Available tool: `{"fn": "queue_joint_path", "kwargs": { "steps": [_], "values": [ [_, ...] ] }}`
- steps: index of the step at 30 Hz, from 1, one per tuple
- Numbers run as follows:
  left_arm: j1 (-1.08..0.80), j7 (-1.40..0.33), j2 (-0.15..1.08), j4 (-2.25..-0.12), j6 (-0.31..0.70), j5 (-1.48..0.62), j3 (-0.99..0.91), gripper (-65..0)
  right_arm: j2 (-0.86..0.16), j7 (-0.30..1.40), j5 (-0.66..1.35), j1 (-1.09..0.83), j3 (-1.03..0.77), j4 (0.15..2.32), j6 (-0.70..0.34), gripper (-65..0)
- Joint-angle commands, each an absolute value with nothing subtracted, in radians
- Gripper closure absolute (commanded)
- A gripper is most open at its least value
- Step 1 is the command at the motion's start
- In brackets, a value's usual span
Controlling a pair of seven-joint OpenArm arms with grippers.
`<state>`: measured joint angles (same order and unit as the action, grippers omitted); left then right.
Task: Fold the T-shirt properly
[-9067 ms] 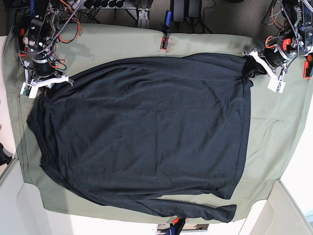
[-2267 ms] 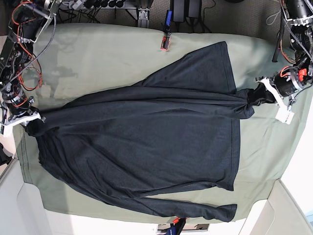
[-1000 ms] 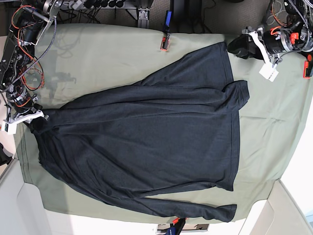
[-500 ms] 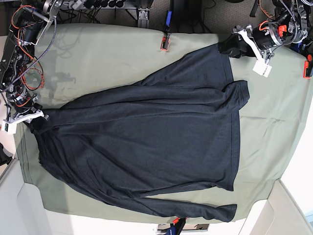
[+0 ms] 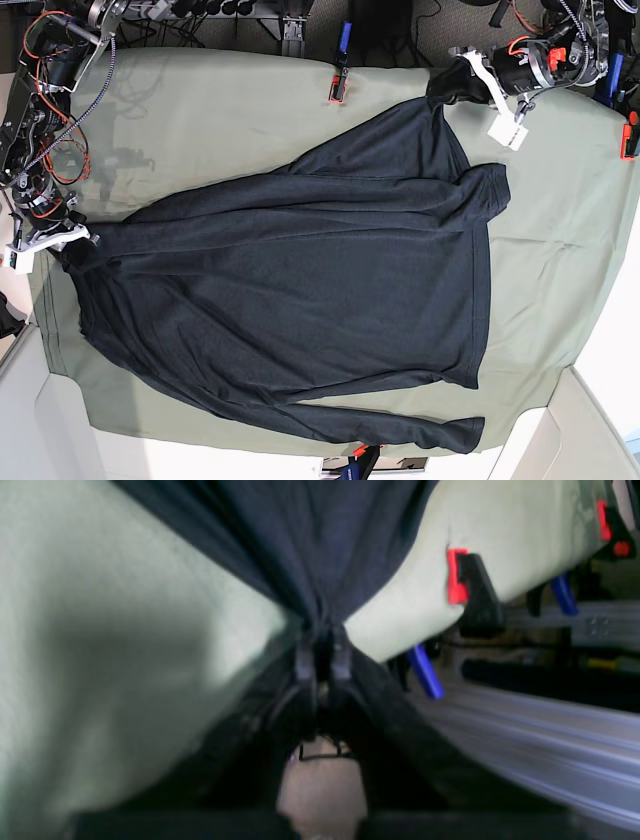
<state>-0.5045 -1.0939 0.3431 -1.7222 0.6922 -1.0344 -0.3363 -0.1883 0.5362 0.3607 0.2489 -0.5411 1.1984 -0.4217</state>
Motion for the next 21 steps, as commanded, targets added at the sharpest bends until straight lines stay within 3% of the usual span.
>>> {"fn": "queue_joint_path", "kwargs": {
  "steps": [1,7,21],
  "values": [
    [-0.508,-1.101,0.364,-1.743,0.698,-1.069,-0.351,0.0,-0.205,0.516,0.369,0.271,-0.542,1.213,-0.427,0.0],
    [-0.507,-1.229,0.451,-1.839,0.698,-1.216,-0.414,0.0,-0.205,0.487,0.339,0.271,-0.542,1.213,-0.427,0.0],
    [-0.416,-1.223,0.608,-1.881,0.698,-1.261,-0.491,0.0,-0.251,0.492,0.36,0.308,-0.542,1.213,-0.426,0.0]
  ]
}}
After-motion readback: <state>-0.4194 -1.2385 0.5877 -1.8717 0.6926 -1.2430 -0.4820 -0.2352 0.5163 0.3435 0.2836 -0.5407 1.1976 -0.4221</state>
